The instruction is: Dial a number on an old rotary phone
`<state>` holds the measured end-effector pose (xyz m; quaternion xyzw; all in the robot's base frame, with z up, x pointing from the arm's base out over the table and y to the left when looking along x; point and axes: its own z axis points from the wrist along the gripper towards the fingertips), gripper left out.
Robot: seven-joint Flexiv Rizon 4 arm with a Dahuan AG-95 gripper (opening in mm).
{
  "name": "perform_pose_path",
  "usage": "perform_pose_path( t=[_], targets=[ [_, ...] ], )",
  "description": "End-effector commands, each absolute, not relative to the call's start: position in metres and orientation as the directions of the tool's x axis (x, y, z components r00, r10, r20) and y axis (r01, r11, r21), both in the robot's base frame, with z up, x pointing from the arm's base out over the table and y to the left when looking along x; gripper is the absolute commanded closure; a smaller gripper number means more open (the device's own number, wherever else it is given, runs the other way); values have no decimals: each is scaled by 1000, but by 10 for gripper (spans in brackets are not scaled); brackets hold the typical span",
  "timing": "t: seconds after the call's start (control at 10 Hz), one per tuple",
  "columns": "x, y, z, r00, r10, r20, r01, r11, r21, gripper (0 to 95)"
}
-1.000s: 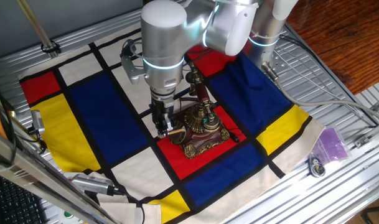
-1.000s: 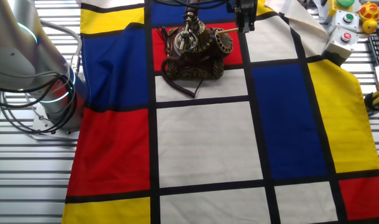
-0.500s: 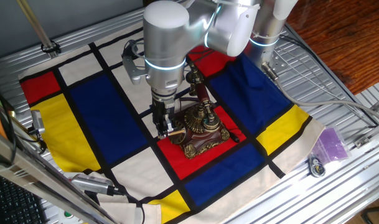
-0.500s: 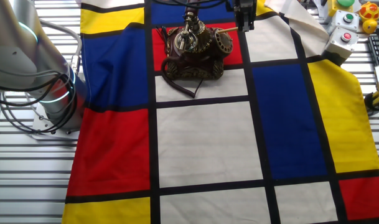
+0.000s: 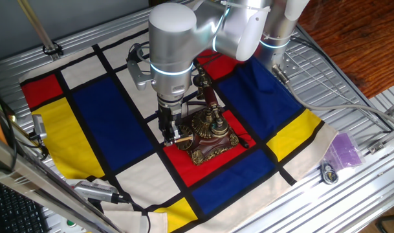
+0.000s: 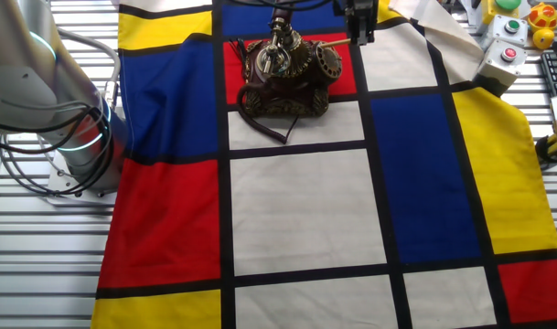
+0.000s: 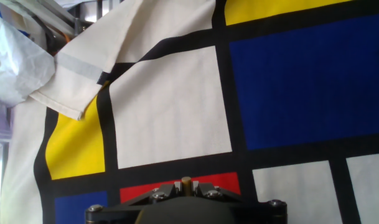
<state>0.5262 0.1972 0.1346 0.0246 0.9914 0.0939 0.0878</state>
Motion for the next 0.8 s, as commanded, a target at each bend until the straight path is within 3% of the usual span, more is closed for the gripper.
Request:
perform_pose_path(
  t=[0.1, 0.8],
  targets=[
    [527, 198, 135, -984, 65, -168, 32, 981, 192, 950],
    [533, 202, 132, -983, 72, -168, 39, 980, 195, 950]
  ],
)
